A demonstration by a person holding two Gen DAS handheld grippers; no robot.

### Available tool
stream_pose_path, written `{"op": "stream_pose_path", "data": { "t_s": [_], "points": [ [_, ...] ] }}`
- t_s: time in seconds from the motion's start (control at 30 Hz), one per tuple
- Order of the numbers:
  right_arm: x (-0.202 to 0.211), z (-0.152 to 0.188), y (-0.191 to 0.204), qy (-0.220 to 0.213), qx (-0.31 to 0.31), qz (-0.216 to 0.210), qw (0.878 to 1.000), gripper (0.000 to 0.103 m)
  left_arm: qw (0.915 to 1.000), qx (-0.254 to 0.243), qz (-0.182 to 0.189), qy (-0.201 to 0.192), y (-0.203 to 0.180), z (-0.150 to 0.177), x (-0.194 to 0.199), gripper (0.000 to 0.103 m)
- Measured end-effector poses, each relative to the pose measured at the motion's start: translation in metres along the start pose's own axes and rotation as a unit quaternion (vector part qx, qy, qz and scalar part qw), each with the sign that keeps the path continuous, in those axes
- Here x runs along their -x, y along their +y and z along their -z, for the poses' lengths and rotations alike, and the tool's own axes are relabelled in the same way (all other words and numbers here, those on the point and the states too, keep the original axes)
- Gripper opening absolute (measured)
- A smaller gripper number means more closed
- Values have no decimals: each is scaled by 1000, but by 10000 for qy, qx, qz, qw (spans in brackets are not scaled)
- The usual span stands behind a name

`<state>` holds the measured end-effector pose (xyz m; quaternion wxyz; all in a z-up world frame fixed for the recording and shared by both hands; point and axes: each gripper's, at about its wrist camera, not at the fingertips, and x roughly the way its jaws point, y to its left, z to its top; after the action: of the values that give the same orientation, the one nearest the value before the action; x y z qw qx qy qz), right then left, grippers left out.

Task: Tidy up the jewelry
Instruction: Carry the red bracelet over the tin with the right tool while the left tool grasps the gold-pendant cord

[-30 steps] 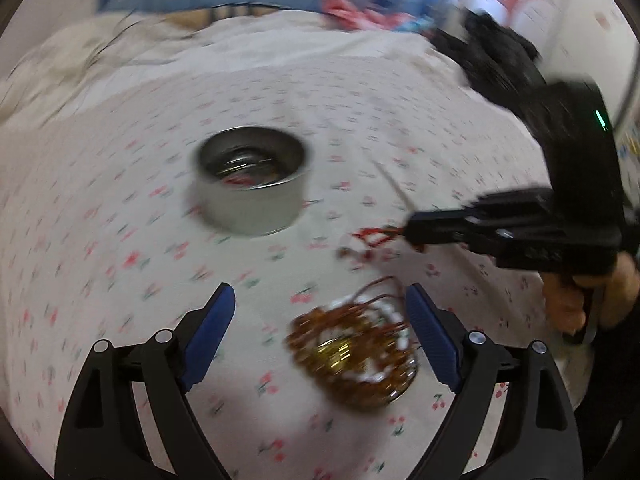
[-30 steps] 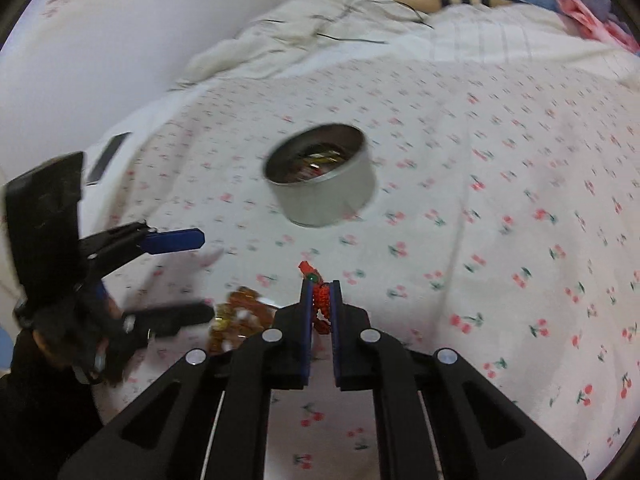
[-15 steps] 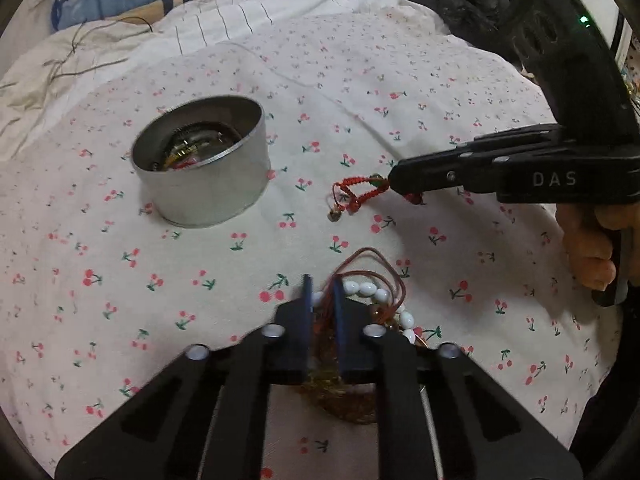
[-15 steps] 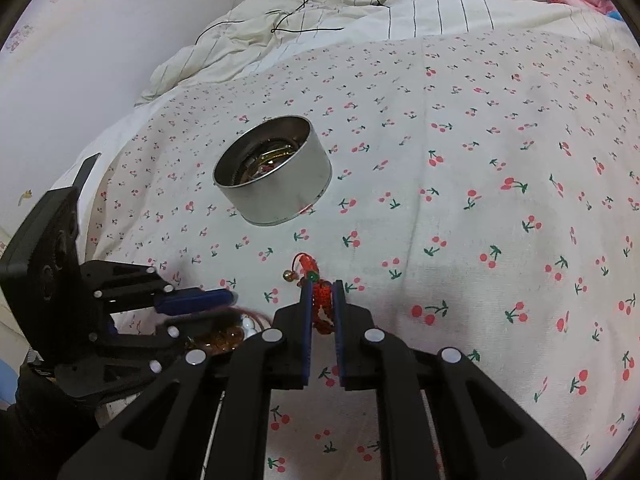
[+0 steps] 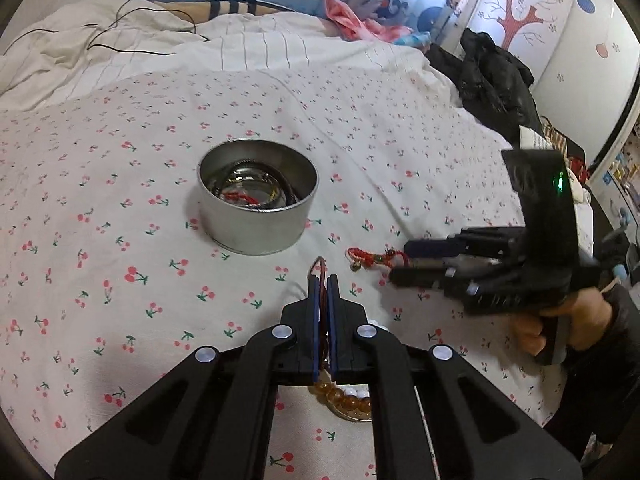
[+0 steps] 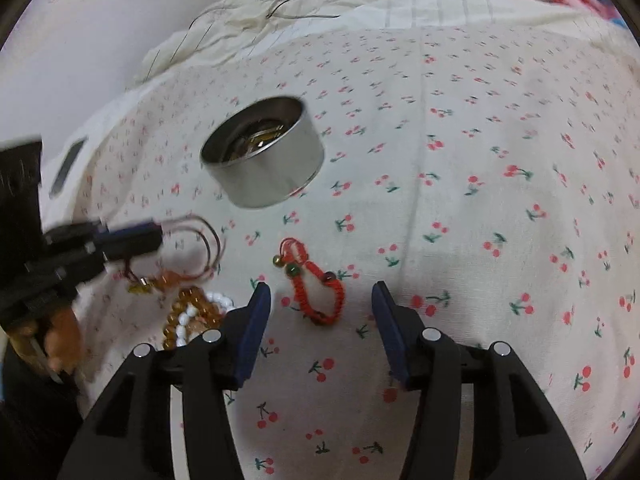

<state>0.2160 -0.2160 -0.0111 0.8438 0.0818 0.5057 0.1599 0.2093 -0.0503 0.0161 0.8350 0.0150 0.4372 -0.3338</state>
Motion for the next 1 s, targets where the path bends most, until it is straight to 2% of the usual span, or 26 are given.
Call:
{"op": "stream_pose_path", "data": {
  "t_s": [0.03,0.07,0.1,0.13,0.17,0.33,0.5,0.6,0.77,1.0],
  "points": [
    [-3,1,3,11,92,114,9999,47,10000,10,8,-20,0,-1,1,3],
    [-4,1,4,33,140,149,9998,35,10000,13,9,-42,0,-3,2,3],
    [-6,2,6,56,207,176,9996,31,10000,20,-7,-79,0,-4,4,3],
    [-6,2,5,66,222,153,9996,18,9999,30,-3,-101,0,-6,6,3],
    [-5,2,7,41,271,147,9995,12,9999,42,10,-131,0,-7,9,3],
    [12,-3,8,-325,204,-44,9993,9,9993,124,68,-343,0,-17,25,3],
    [43,-13,6,-1042,-27,-289,9941,9,9979,236,144,-589,7,-33,38,3],
    [49,-21,12,-1294,28,-277,9912,9,9968,330,154,-716,15,-47,38,3],
    [48,-38,20,-1501,136,-248,9883,9,9964,380,145,-739,24,-68,28,3],
    [28,-65,32,-1517,419,-119,9875,9,9966,316,42,-758,29,-93,10,3]
  ]
}}
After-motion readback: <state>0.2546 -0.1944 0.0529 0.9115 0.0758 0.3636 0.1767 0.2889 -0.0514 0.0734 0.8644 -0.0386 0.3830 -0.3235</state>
